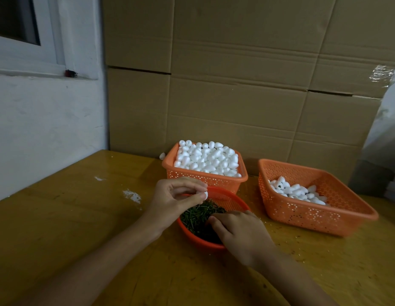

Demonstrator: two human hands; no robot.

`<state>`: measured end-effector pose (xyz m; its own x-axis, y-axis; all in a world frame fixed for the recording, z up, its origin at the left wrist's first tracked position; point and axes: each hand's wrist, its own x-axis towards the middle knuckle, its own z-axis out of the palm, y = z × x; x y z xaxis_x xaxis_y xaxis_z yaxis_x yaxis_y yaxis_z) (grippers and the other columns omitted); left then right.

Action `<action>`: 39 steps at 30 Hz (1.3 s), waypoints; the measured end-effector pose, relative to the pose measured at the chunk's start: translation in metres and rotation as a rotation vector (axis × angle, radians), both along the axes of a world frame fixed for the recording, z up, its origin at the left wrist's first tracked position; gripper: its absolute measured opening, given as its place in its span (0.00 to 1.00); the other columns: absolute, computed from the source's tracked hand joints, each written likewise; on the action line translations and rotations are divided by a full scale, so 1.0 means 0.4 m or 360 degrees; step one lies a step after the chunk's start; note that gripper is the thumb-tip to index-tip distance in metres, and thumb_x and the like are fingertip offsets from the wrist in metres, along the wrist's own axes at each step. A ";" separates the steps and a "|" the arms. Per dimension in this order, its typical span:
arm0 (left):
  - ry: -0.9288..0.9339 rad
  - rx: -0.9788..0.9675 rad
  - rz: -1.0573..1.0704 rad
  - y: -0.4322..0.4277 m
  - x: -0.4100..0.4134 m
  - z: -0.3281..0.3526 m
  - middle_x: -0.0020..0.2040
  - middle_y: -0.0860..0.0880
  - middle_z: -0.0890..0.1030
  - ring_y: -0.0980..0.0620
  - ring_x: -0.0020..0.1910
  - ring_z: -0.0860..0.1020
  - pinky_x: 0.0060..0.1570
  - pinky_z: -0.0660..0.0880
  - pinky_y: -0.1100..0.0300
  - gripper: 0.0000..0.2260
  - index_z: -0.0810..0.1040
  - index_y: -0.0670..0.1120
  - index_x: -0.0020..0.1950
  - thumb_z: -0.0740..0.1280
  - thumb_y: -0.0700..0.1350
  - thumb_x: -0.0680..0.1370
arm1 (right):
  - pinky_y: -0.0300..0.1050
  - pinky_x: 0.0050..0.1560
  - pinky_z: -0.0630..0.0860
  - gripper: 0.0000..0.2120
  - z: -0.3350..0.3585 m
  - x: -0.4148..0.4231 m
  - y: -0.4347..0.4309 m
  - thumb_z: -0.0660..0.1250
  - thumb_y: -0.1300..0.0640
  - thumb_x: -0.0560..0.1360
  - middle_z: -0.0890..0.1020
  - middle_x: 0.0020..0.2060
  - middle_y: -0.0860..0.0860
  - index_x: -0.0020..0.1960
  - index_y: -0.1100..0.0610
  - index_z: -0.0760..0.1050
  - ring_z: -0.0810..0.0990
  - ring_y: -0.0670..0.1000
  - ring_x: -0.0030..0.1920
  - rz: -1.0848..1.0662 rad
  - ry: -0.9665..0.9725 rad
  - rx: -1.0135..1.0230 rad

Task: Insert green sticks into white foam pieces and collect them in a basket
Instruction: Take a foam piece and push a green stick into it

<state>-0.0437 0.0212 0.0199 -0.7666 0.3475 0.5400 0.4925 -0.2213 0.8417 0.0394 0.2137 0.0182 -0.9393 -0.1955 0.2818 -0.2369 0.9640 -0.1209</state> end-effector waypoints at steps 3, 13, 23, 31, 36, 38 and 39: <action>-0.0001 -0.0033 -0.0018 -0.001 0.000 0.002 0.55 0.47 0.88 0.47 0.58 0.86 0.59 0.83 0.51 0.08 0.88 0.48 0.53 0.79 0.40 0.75 | 0.47 0.50 0.64 0.21 -0.001 -0.002 0.002 0.48 0.41 0.87 0.81 0.40 0.46 0.50 0.46 0.77 0.78 0.47 0.44 -0.0006 0.0005 -0.0013; 0.0051 -0.0059 -0.0031 -0.001 0.003 0.005 0.55 0.48 0.88 0.48 0.57 0.86 0.56 0.82 0.59 0.11 0.84 0.47 0.49 0.79 0.34 0.73 | 0.46 0.50 0.64 0.23 -0.001 -0.002 0.001 0.48 0.41 0.87 0.82 0.42 0.48 0.53 0.48 0.79 0.79 0.47 0.44 -0.0004 -0.0013 -0.0012; 0.0088 -0.0063 -0.0024 -0.001 -0.002 0.001 0.55 0.47 0.88 0.47 0.57 0.86 0.59 0.82 0.54 0.10 0.83 0.42 0.49 0.80 0.35 0.72 | 0.47 0.52 0.67 0.21 0.004 0.000 -0.001 0.48 0.41 0.87 0.81 0.42 0.47 0.49 0.46 0.77 0.79 0.47 0.45 -0.0043 -0.0038 0.0001; 0.0108 -0.0058 -0.0033 0.000 0.001 0.005 0.54 0.47 0.88 0.46 0.55 0.87 0.54 0.82 0.58 0.08 0.87 0.46 0.45 0.80 0.35 0.72 | 0.46 0.53 0.68 0.21 0.008 0.003 -0.002 0.48 0.41 0.87 0.81 0.42 0.46 0.51 0.46 0.77 0.79 0.46 0.45 -0.0051 -0.0040 0.0003; 0.0124 -0.0087 -0.0019 -0.001 0.003 0.005 0.55 0.48 0.88 0.48 0.55 0.87 0.55 0.82 0.57 0.07 0.88 0.46 0.46 0.80 0.35 0.72 | 0.46 0.54 0.68 0.22 0.007 0.002 -0.002 0.47 0.41 0.87 0.82 0.43 0.46 0.53 0.46 0.79 0.79 0.46 0.46 -0.0044 -0.0041 -0.0007; 0.0128 -0.0087 -0.0008 -0.002 0.002 0.004 0.56 0.48 0.87 0.47 0.54 0.87 0.55 0.83 0.57 0.07 0.88 0.44 0.46 0.81 0.36 0.72 | 0.46 0.54 0.67 0.22 0.005 0.001 -0.001 0.47 0.41 0.87 0.82 0.43 0.46 0.53 0.46 0.79 0.79 0.46 0.46 -0.0043 -0.0038 -0.0017; 0.0124 -0.0084 0.0002 -0.002 0.001 0.003 0.56 0.48 0.87 0.46 0.54 0.86 0.55 0.83 0.56 0.06 0.88 0.44 0.46 0.81 0.36 0.72 | 0.47 0.54 0.67 0.22 0.004 0.001 0.000 0.47 0.41 0.87 0.82 0.43 0.46 0.54 0.46 0.79 0.79 0.46 0.46 -0.0043 -0.0035 -0.0020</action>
<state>-0.0434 0.0205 0.0211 -0.7234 0.3762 0.5790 0.5574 -0.1769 0.8112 0.0398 0.2137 0.0198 -0.9502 -0.1665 0.2634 -0.2079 0.9684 -0.1380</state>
